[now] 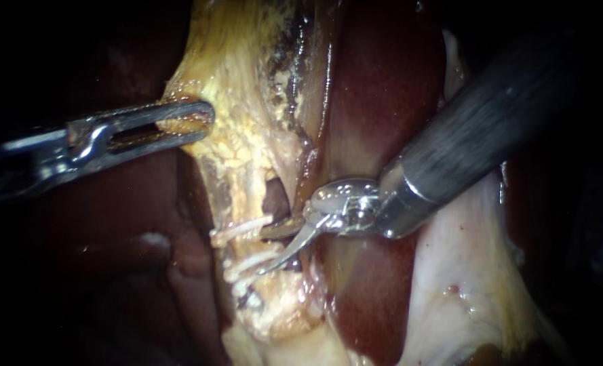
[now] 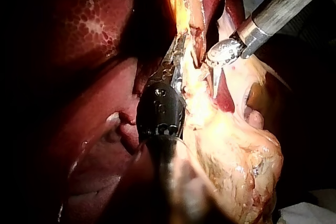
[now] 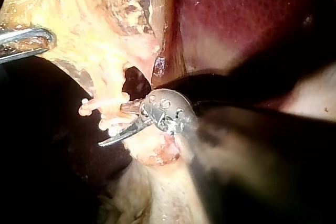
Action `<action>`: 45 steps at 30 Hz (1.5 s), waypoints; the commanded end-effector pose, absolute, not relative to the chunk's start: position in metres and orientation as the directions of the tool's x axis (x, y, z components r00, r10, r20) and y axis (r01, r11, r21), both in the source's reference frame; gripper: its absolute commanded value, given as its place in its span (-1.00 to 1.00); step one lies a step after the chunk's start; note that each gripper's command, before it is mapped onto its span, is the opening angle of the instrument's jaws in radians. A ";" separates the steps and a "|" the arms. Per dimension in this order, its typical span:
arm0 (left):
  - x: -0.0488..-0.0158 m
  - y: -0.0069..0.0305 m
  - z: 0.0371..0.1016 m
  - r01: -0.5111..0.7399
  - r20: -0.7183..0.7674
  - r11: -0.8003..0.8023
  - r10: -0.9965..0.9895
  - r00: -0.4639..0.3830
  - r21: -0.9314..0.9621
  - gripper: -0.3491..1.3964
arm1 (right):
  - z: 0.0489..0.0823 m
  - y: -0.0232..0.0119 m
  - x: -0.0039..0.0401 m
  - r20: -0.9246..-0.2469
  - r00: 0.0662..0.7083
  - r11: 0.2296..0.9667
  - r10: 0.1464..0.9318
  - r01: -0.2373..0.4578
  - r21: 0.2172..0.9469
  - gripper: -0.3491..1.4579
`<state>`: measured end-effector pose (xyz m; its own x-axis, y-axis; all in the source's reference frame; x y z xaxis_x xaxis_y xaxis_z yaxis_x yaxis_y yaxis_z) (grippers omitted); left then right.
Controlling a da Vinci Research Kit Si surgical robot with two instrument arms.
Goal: Go to the cutting position left tube
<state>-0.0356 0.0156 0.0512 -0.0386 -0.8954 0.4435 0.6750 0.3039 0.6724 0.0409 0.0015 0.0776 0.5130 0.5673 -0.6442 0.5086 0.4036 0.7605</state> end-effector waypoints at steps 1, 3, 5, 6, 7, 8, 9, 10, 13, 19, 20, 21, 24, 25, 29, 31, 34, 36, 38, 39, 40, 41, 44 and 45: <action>-0.0355 0.0157 0.0513 0.674 0.443 0.304 -0.896 -0.039 0.673 -1.00 | 0.0776 0.0014 0.0411 -0.644 0.509 0.399 0.571 0.514 0.759 0.88; -0.0355 0.0160 0.0515 0.674 0.446 0.309 -0.894 -0.034 0.671 -1.00 | 0.0776 0.0014 0.0414 -0.643 0.501 0.388 0.580 0.525 0.758 0.88; -0.0352 0.0164 0.0519 0.677 0.447 0.308 -0.894 -0.035 0.669 -1.00 | 0.0775 0.0014 0.0418 -0.645 0.495 0.383 0.582 0.533 0.754 0.88; -0.0351 0.0165 0.0521 0.678 0.447 0.307 -0.894 -0.036 0.668 -1.00 | 0.0774 0.0014 0.0419 -0.641 0.496 0.378 0.585 0.533 0.757 0.88; -0.0350 0.0166 0.0523 0.678 0.447 0.307 -0.894 -0.036 0.668 -1.00 | 0.0774 0.0014 0.0421 -0.642 0.492 0.376 0.588 0.537 0.756 0.88; -0.0350 0.0167 0.0524 0.678 0.447 0.307 -0.894 -0.035 0.668 -1.00 | 0.0773 0.0013 0.0423 -0.643 0.491 0.374 0.588 0.540 0.754 0.88; -0.0350 0.0167 0.0525 0.678 0.447 0.307 -0.894 -0.035 0.668 -1.00 | 0.0773 0.0013 0.0424 -0.643 0.485 0.372 0.593 0.543 0.753 0.88; -0.0350 0.0167 0.0525 0.678 0.447 0.307 -0.894 -0.035 0.668 -1.00 | 0.0772 0.0013 0.0426 -0.642 0.480 0.371 0.597 0.545 0.752 0.88; -0.0352 0.0167 0.0524 0.679 0.447 0.306 -0.894 -0.036 0.667 -1.00 | 0.0772 0.0014 0.0431 -0.641 0.468 0.367 0.608 0.550 0.750 0.88; -0.0353 0.0167 0.0524 0.680 0.447 0.306 -0.894 -0.037 0.667 -1.00 | 0.0772 0.0014 0.0440 -0.627 0.461 0.350 0.628 0.552 0.757 0.86; -0.0354 0.0167 0.0524 0.680 0.447 0.306 -0.894 -0.037 0.667 -1.00 | 0.0772 0.0014 0.0441 -0.622 0.460 0.345 0.634 0.552 0.759 0.86; -0.0354 0.0167 0.0524 0.680 0.447 0.306 -0.894 -0.037 0.667 -1.00 | 0.0772 0.0014 0.0443 -0.617 0.461 0.341 0.638 0.550 0.763 0.86; -0.0356 0.0167 0.0524 0.680 0.448 0.305 -0.893 -0.037 0.666 -1.00 | 0.0773 0.0015 0.0447 -0.606 0.456 0.331 0.651 0.548 0.768 0.84; -0.0356 0.0167 0.0524 0.680 0.448 0.305 -0.893 -0.037 0.666 -1.00 | 0.0773 0.0016 0.0448 -0.606 0.454 0.331 0.653 0.549 0.768 0.82; -0.0356 0.0166 0.0524 0.681 0.448 0.305 -0.893 -0.037 0.666 -1.00 | 0.0774 0.0018 0.0451 -0.570 0.460 0.303 0.681 0.531 0.791 0.82; -0.0356 0.0166 0.0523 0.681 0.448 0.305 -0.893 -0.038 0.666 -1.00 | 0.0776 0.0021 0.0454 -0.551 0.451 0.299 0.702 0.516 0.803 0.82; -0.0356 0.0165 0.0522 0.681 0.448 0.305 -0.893 -0.038 0.666 -1.00 | 0.0779 0.0023 0.0458 -0.532 0.438 0.287 0.725 0.510 0.811 0.80; -0.0356 0.0165 0.0522 0.681 0.448 0.305 -0.893 -0.038 0.666 -1.00 | 0.0780 0.0023 0.0459 -0.527 0.440 0.285 0.727 0.505 0.815 0.80; -0.0355 0.0165 0.0522 0.681 0.448 0.305 -0.893 -0.038 0.666 -1.00 | 0.0781 0.0023 0.0458 -0.522 0.443 0.281 0.729 0.502 0.818 0.80; -0.0355 0.0165 0.0522 0.681 0.448 0.305 -0.893 -0.038 0.666 -1.00 | 0.0781 0.0023 0.0458 -0.522 0.443 0.281 0.729 0.502 0.818 0.80; -0.0355 0.0165 0.0522 0.681 0.448 0.305 -0.893 -0.038 0.666 -1.00 | 0.0781 0.0022 0.0459 -0.522 0.443 0.281 0.729 0.502 0.818 0.80; -0.0356 0.0165 0.0522 0.681 0.448 0.305 -0.893 -0.038 0.666 -1.00 | 0.0781 0.0022 0.0459 -0.523 0.443 0.281 0.728 0.503 0.818 0.80; -0.0356 0.0165 0.0522 0.681 0.448 0.305 -0.893 -0.038 0.666 -1.00 | 0.0782 0.0019 0.0461 -0.519 0.446 0.278 0.729 0.500 0.820 0.78; -0.0357 0.0165 0.0522 0.681 0.448 0.304 -0.893 -0.038 0.666 -1.00 | 0.0783 0.0018 0.0462 -0.520 0.446 0.279 0.728 0.500 0.820 0.78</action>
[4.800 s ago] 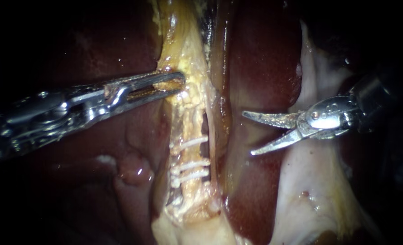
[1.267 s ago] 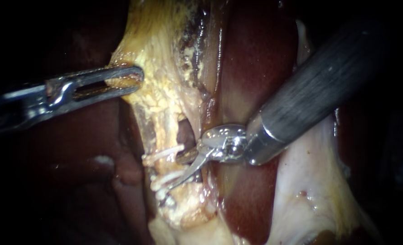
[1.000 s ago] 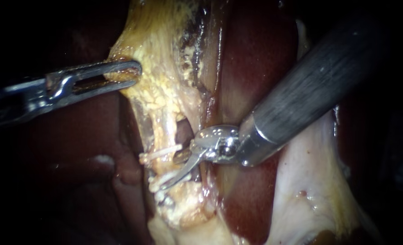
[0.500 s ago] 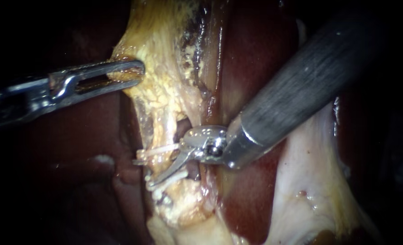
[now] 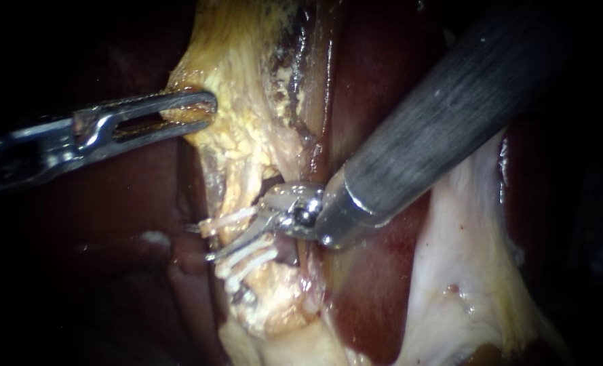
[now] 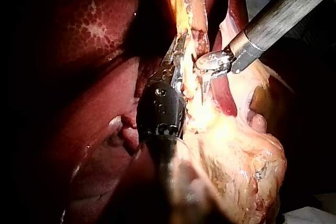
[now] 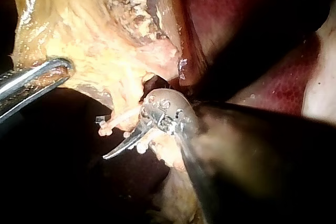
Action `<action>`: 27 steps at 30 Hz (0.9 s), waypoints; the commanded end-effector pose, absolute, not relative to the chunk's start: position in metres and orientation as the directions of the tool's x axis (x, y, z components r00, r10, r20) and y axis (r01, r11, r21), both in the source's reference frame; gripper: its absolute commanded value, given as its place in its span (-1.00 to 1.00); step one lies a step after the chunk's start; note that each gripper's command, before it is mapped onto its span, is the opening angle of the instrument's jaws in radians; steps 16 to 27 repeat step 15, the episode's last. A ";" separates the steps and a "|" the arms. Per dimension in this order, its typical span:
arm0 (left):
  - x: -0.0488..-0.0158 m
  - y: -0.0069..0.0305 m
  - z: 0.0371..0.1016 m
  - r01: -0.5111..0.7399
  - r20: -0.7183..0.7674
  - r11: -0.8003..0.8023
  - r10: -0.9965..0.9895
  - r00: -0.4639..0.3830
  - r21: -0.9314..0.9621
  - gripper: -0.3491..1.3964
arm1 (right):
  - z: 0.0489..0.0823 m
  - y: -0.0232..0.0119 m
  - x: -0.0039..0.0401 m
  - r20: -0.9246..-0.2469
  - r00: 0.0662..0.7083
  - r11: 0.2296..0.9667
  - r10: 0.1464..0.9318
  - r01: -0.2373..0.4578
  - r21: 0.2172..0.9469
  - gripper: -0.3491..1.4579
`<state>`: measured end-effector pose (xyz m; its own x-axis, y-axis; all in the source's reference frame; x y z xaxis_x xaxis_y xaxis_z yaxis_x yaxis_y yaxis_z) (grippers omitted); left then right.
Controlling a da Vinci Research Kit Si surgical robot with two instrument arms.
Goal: Go to the cutting position left tube
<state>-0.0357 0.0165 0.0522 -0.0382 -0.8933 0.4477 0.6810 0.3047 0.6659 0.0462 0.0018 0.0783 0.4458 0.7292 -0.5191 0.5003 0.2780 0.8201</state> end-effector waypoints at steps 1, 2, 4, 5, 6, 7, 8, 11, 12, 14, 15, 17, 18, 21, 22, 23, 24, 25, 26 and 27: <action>-0.0357 0.0165 0.0522 0.681 0.448 0.304 -0.893 -0.038 0.666 -1.00 | 0.0784 0.0016 0.0463 -0.520 0.445 0.281 0.729 0.498 0.820 0.78; -0.0358 0.0165 0.0522 0.682 0.448 0.304 -0.893 -0.038 0.666 -1.00 | 0.0784 0.0016 0.0463 -0.520 0.446 0.282 0.728 0.498 0.820 0.78; -0.0358 0.0165 0.0522 0.682 0.448 0.304 -0.893 -0.038 0.665 -1.00 | 0.0785 0.0015 0.0464 -0.521 0.446 0.282 0.728 0.498 0.820 0.78; -0.0358 0.0165 0.0522 0.682 0.448 0.304 -0.893 -0.038 0.665 -1.00 | 0.0785 0.0015 0.0464 -0.521 0.446 0.282 0.728 0.498 0.820 0.78; -0.0358 0.0165 0.0522 0.682 0.448 0.304 -0.893 -0.038 0.665 -1.00 | 0.0785 0.0015 0.0464 -0.521 0.446 0.282 0.728 0.498 0.820 0.78; -0.0358 0.0165 0.0522 0.682 0.448 0.304 -0.893 -0.038 0.665 -1.00 | 0.0785 0.0015 0.0464 -0.521 0.446 0.282 0.728 0.498 0.820 0.78; -0.0358 0.0165 0.0522 0.682 0.448 0.304 -0.893 -0.038 0.665 -1.00 | 0.0785 0.0015 0.0464 -0.521 0.446 0.282 0.728 0.498 0.820 0.78; -0.0358 0.0166 0.0522 0.682 0.448 0.304 -0.893 -0.038 0.665 -1.00 | 0.0785 0.0015 0.0464 -0.521 0.446 0.282 0.728 0.498 0.820 0.78; -0.0358 0.0165 0.0522 0.682 0.448 0.304 -0.893 -0.038 0.665 -1.00 | 0.0785 0.0015 0.0464 -0.521 0.446 0.282 0.728 0.498 0.820 0.78; -0.0358 0.0165 0.0522 0.682 0.448 0.304 -0.893 -0.038 0.665 -1.00 | 0.0785 0.0015 0.0464 -0.521 0.446 0.282 0.728 0.497 0.820 0.78; -0.0358 0.0165 0.0522 0.682 0.448 0.304 -0.893 -0.038 0.665 -1.00 | 0.0785 0.0015 0.0464 -0.521 0.445 0.282 0.728 0.497 0.820 0.78; -0.0358 0.0165 0.0522 0.682 0.448 0.304 -0.893 -0.038 0.665 -1.00 | 0.0785 0.0015 0.0464 -0.521 0.445 0.282 0.728 0.497 0.820 0.78; -0.0358 0.0165 0.0522 0.682 0.448 0.304 -0.893 -0.038 0.665 -1.00 | 0.0785 0.0015 0.0464 -0.521 0.445 0.282 0.728 0.497 0.820 0.78; -0.0358 0.0165 0.0522 0.682 0.448 0.304 -0.893 -0.038 0.665 -1.00 | 0.0785 0.0015 0.0464 -0.521 0.445 0.282 0.728 0.497 0.820 0.78; -0.0358 0.0165 0.0522 0.682 0.448 0.304 -0.893 -0.038 0.665 -1.00 | 0.0785 0.0015 0.0464 -0.521 0.445 0.282 0.728 0.497 0.820 0.78; -0.0358 0.0165 0.0522 0.682 0.448 0.304 -0.893 -0.038 0.665 -1.00 | 0.0785 0.0015 0.0464 -0.521 0.445 0.282 0.728 0.497 0.820 0.78; -0.0358 0.0165 0.0522 0.682 0.448 0.304 -0.893 -0.038 0.665 -1.00 | 0.0785 0.0015 0.0464 -0.521 0.445 0.282 0.728 0.497 0.820 0.78; -0.0358 0.0165 0.0522 0.682 0.448 0.304 -0.893 -0.038 0.665 -1.00 | 0.0785 0.0015 0.0464 -0.521 0.445 0.282 0.728 0.497 0.820 0.78; -0.0358 0.0165 0.0522 0.682 0.448 0.304 -0.893 -0.038 0.665 -1.00 | 0.0785 0.0015 0.0464 -0.521 0.445 0.282 0.728 0.497 0.820 0.78; -0.0358 0.0165 0.0522 0.682 0.448 0.304 -0.893 -0.038 0.665 -1.00 | 0.0785 0.0015 0.0464 -0.521 0.445 0.282 0.728 0.497 0.820 0.78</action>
